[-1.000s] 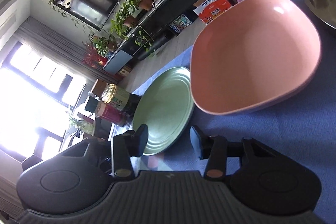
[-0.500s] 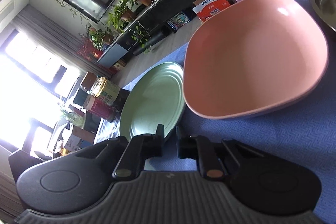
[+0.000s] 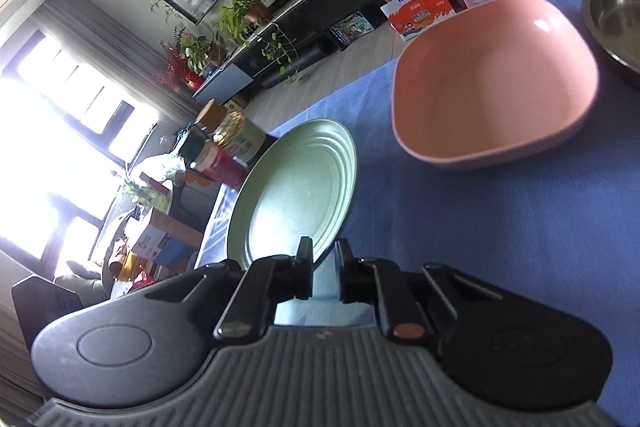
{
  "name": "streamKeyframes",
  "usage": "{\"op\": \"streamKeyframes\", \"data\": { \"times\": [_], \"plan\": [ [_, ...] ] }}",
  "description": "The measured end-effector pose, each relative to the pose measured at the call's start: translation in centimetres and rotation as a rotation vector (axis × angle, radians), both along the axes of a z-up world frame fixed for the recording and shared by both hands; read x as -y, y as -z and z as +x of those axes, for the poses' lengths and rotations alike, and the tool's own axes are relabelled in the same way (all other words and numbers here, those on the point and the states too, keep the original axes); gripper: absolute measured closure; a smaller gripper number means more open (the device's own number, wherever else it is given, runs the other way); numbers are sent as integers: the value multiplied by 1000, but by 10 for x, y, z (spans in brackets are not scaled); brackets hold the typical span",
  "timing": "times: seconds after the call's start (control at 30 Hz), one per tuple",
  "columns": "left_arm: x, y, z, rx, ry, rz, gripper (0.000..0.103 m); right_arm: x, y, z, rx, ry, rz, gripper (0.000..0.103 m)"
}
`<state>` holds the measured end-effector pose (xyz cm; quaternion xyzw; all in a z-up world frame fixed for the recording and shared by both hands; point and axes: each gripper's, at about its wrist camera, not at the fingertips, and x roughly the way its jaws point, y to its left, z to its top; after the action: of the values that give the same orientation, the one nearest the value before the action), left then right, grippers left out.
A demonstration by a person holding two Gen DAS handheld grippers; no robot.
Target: Organize plates and bowls
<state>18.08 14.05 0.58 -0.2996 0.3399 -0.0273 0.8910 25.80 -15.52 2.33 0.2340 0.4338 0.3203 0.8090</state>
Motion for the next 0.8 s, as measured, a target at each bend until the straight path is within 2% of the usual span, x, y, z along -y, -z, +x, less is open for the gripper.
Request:
{"op": "streamKeyframes", "data": {
  "times": [0.23, 0.4, 0.63, 0.8],
  "plan": [
    [17, -6, -27, 15, 49, -1, 89, 11, -1, -19, -4, 14, -25, 92],
    [33, -6, -36, 14, 98, -18, 89, 30, 0, -33, -15, 29, -15, 91],
    [62, -7, -49, 22, 150, 26, 89, 47, 0, -57, -22, 78, -13, 91],
    [69, -1, -52, 6, 180, 8, 89, 56, 4, -66, -31, 86, -17, 91]
  ]
}}
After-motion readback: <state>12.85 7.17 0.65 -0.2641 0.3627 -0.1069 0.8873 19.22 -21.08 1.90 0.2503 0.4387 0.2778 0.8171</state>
